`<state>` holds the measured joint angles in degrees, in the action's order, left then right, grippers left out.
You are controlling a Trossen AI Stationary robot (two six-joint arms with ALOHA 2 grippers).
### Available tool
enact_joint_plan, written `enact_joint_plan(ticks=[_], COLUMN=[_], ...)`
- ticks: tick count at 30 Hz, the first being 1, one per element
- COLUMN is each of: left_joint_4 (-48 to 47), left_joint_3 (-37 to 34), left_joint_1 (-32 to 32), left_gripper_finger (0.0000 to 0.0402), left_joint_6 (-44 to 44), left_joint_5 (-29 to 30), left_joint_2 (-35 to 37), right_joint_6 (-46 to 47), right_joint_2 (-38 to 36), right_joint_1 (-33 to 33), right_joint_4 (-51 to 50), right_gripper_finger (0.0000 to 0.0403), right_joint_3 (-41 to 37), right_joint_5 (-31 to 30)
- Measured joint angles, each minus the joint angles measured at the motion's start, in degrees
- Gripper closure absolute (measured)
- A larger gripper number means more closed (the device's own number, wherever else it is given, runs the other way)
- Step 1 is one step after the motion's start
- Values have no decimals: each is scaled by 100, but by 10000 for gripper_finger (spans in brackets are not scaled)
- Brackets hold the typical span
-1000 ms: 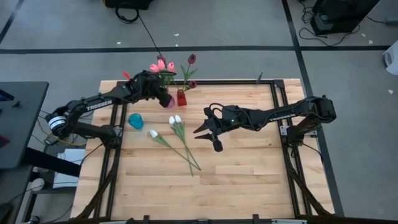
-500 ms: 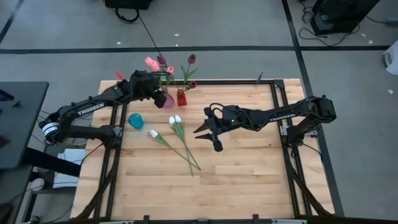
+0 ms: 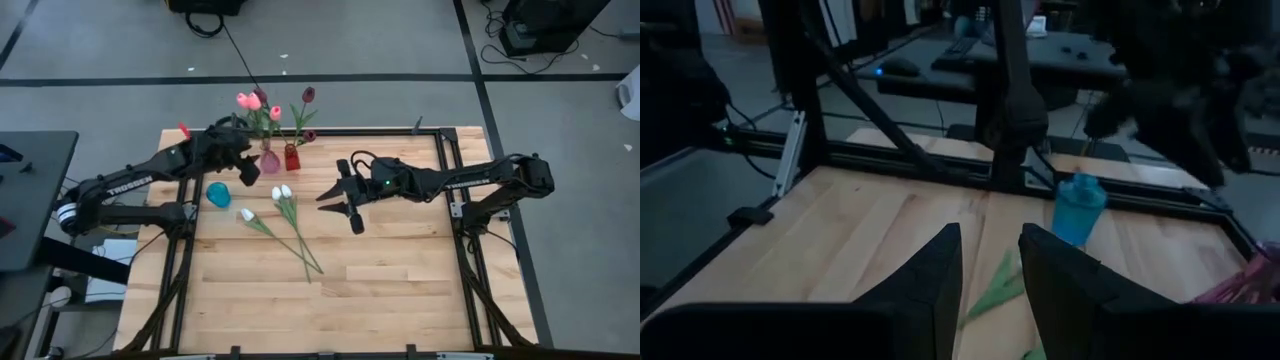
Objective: Sort flowers into vase by color
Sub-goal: Put the white flower into the blue vase
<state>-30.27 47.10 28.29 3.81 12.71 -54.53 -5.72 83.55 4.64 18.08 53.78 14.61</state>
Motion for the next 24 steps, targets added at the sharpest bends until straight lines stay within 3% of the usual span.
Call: enact_joint_plan(ticks=[6, 12, 18, 24], left_joint_4=[324, 2131, 3895, 4869], left_joint_3=[-623, -1706, -2307, -2412], left_joint_1=[-934, -1906, -2294, -2354], left_gripper_finger=[204, 204, 204, 203], left_joint_6=[120, 458, 719, 411], left_joint_5=[-53, -100, -85, -37], left_joint_2=[616, 901, 775, 725], right_joint_6=[289, 420, 337, 356], right_joint_2=[522, 1516, 2303, 2958], right_joint_1=[-231, -537, -731, -753], right_joint_4=[-55, 2, -155, -553], right_gripper_finger=[286, 286, 279, 229], right_joint_3=[0, 151, 661, 1249], right_joint_5=[-15, -856, -2001, -2081])
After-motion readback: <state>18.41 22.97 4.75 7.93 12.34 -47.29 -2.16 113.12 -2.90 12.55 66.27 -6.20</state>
